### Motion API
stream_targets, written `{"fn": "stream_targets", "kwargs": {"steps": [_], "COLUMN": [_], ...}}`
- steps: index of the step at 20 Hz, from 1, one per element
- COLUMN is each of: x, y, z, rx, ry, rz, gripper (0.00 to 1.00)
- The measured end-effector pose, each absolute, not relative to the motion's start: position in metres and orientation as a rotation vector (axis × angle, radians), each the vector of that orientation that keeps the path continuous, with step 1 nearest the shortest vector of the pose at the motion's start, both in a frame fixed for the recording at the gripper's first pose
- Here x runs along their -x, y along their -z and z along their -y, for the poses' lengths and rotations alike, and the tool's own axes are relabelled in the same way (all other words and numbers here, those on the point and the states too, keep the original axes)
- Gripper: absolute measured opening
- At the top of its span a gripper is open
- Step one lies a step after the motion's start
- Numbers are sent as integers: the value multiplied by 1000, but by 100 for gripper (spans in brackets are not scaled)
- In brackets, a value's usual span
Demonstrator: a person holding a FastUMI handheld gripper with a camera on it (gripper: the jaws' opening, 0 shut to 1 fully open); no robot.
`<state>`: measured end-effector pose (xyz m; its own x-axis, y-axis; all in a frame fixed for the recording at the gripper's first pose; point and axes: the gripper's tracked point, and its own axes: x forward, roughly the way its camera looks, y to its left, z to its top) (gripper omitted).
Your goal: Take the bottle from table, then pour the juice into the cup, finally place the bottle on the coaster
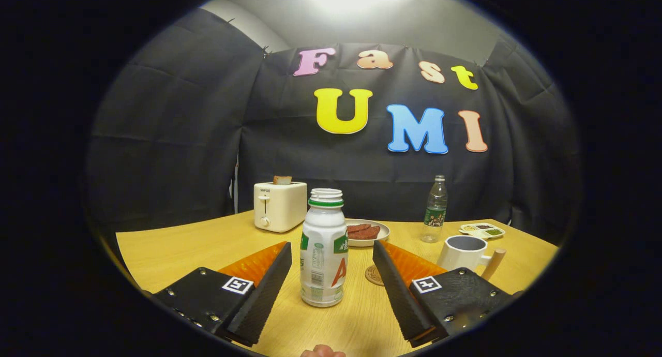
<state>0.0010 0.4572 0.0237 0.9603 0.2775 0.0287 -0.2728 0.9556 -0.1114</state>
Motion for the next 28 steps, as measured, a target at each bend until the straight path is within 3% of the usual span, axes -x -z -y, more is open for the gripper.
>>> {"fn": "stream_targets", "kwargs": {"steps": [14, 17, 20, 28], "x": [-58, -63, -63, -66], "y": [4, 4, 5, -6], "z": [-491, -480, -467, -466], "rx": [108, 157, 163, 43], "ry": [-408, -351, -259, -252], "rz": [-23, -26, -28, -65], "gripper": [96, 70, 65, 65]}}
